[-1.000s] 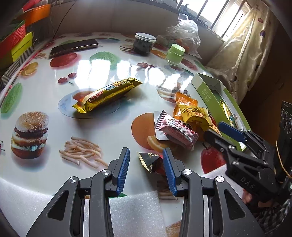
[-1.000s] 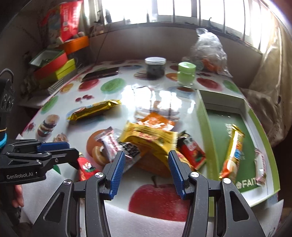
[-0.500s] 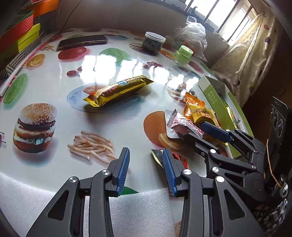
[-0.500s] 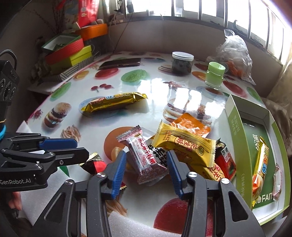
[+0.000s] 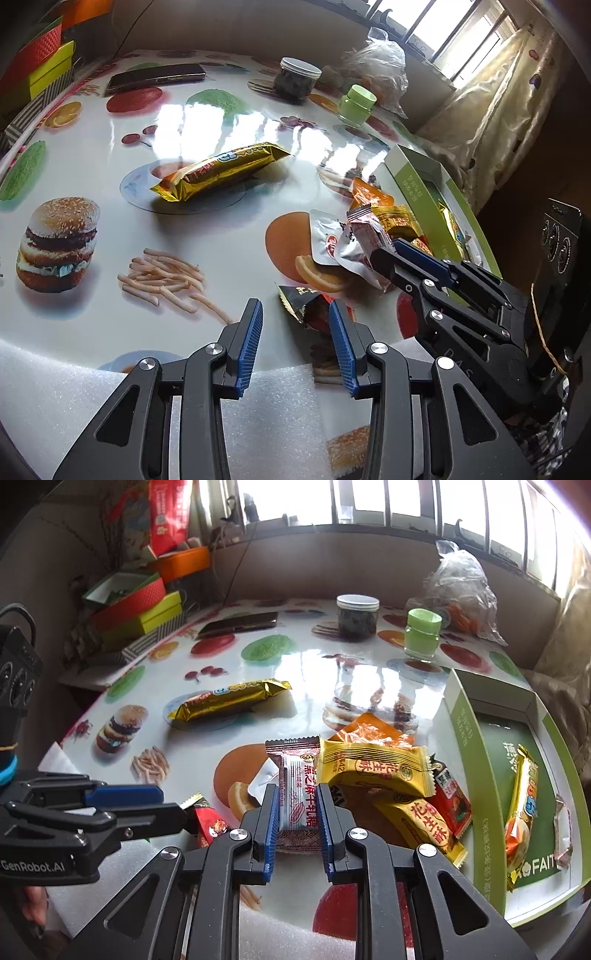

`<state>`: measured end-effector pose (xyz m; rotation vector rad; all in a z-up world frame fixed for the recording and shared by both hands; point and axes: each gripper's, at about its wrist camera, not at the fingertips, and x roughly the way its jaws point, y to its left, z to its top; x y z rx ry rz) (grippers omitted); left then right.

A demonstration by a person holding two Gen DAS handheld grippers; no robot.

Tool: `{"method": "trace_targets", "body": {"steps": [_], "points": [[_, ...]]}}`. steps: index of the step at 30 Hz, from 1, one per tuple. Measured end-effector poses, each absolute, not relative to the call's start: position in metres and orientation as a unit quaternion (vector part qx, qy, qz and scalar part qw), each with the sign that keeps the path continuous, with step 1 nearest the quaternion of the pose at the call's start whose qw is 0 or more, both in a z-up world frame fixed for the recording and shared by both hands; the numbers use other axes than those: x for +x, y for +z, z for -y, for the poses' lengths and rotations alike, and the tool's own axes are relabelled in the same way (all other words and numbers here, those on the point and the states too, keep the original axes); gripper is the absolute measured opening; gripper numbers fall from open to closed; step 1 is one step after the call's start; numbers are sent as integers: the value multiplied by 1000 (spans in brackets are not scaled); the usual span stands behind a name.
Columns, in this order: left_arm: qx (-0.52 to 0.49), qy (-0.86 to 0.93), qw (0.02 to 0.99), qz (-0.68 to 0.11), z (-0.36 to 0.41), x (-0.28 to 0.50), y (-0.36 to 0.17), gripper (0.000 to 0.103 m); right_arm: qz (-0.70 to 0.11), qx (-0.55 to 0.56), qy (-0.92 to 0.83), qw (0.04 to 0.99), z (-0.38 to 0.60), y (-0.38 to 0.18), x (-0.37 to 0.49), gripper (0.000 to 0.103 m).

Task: Organize snacks
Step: 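Grasp another white-and-red bar with the right tool while the left tool grasps a red packet, then carry the white-and-red bar and red packet over the green box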

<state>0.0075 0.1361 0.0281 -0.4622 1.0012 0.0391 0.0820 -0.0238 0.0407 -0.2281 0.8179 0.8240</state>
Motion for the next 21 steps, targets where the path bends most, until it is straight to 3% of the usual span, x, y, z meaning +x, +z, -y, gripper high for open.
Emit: {"method": "trace_targets", "body": {"steps": [21], "points": [[-211,35,842,-496,-108,35,13,39,-374,-48,360,853,67,57,71,19]]}}
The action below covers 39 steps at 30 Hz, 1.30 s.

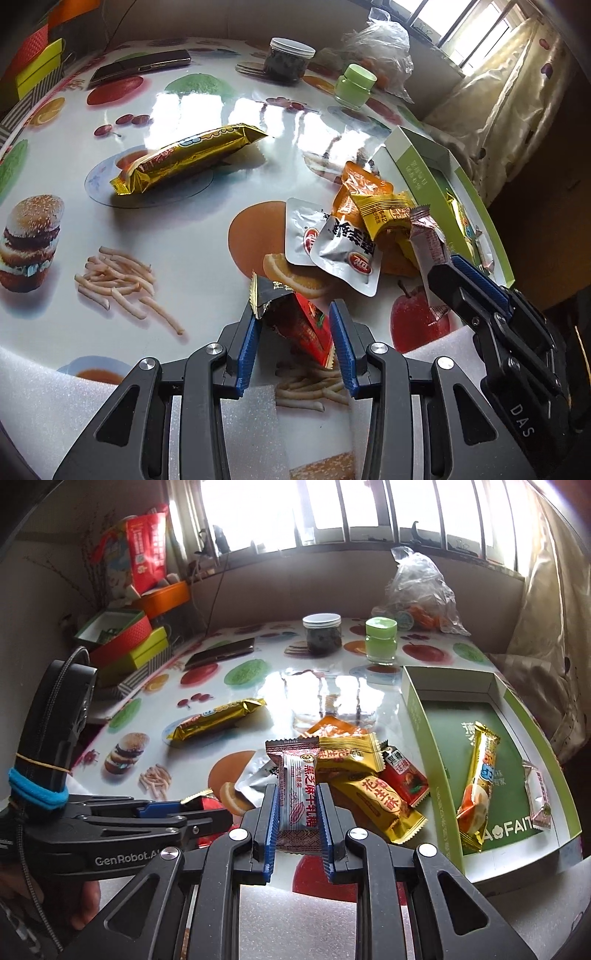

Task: Organize snacks
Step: 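Carry the white-and-red bar and red packet over the green box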

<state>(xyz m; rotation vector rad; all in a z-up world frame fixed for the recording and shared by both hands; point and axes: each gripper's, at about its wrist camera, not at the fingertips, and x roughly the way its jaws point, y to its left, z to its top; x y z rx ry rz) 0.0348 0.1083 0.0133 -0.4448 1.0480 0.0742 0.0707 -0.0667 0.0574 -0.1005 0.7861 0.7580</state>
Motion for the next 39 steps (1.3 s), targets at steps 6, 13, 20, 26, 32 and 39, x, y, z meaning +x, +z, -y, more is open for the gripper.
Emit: {"method": "trace_targets", "body": {"steps": [6,13,20,26,32,39], "points": [[-173,49,848,-498,-97,40,13,39,-375,-37,354,856,74,58,71,19],[-149,56,856,-492,-92,42,12,36,-379,-27,342,859,81,56,73,19],[-149,56,858,-488,-94,40,12,29,-378,-26,342,860,83,57,72,19],[-149,59,860,-484,-95,39,15,27,-379,-26,342,860,83,57,72,19],[-142,58,865,-478,-93,35,22,26,-378,-27,342,860,83,57,72,19],[-134,53,871,-469,-90,34,33,26,-372,-26,340,863,87,65,73,19]]}}
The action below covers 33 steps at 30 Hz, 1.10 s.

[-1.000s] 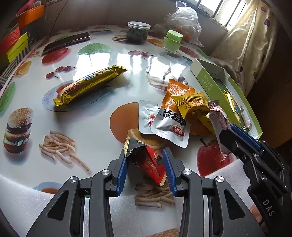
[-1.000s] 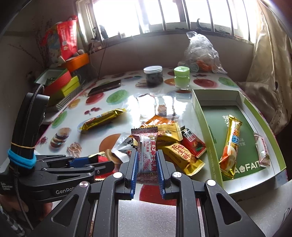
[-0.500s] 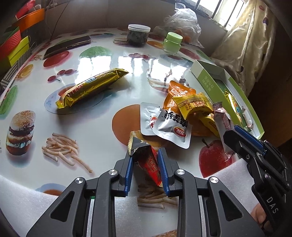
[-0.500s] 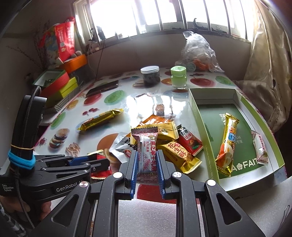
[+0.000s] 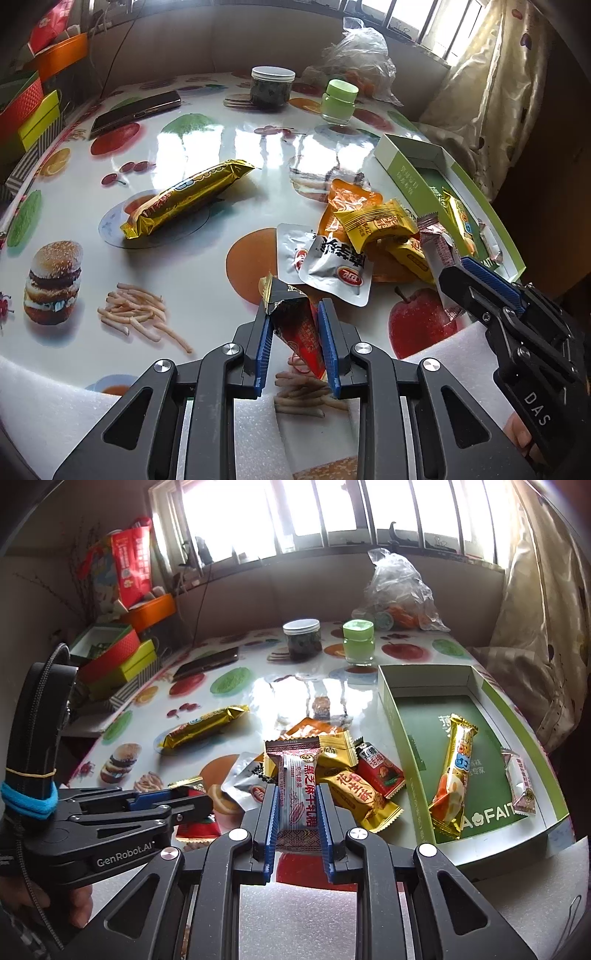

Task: Organize snacks
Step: 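Carry the white-and-red bar and red packet over the green box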

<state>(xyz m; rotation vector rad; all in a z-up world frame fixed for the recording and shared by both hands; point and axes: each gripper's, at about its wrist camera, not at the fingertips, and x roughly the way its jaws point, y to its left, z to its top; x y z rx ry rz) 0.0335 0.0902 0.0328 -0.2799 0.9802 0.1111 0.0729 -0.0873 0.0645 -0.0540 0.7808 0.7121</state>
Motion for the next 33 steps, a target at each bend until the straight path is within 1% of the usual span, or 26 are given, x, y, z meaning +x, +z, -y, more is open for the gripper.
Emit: {"method": "trace_targets", "body": {"steps": [18,22,33], "points": [[-116,-4,901,-418,-59,66,82,26,-351,-7,283,892,127,86,90,19],[-104,-15,906,-411,-48,74,88,26,-349,-3,270,897,139,87,94,19],[-110,-63,903,-410,-26,99,93,26,-354,8,231,906,165,83,107,19]]}}
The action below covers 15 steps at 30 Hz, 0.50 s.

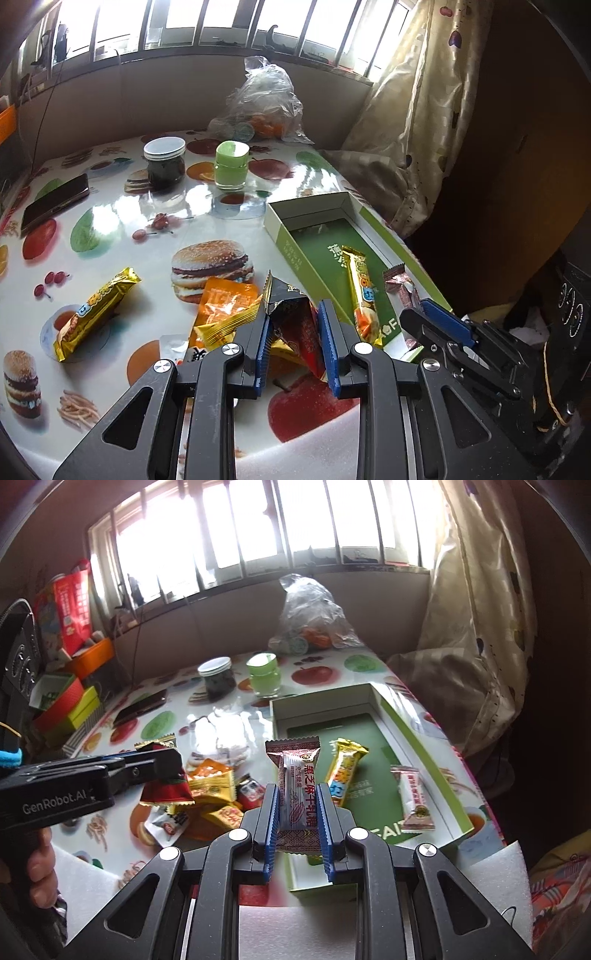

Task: Organize snacks
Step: 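Carry the white-and-red bar and red packet over the green box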

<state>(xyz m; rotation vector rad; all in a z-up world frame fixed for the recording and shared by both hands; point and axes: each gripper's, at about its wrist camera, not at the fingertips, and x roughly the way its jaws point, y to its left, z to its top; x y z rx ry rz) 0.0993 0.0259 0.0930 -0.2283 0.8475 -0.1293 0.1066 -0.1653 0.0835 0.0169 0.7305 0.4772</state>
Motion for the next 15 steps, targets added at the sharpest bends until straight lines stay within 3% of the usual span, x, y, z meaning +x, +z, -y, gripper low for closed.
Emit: {"method": "trace_targets", "body": {"steps": [15], "points": [[-108,-108,892,-426,7,141,82,26,-382,13,164,910,194,63,131,19]]}}
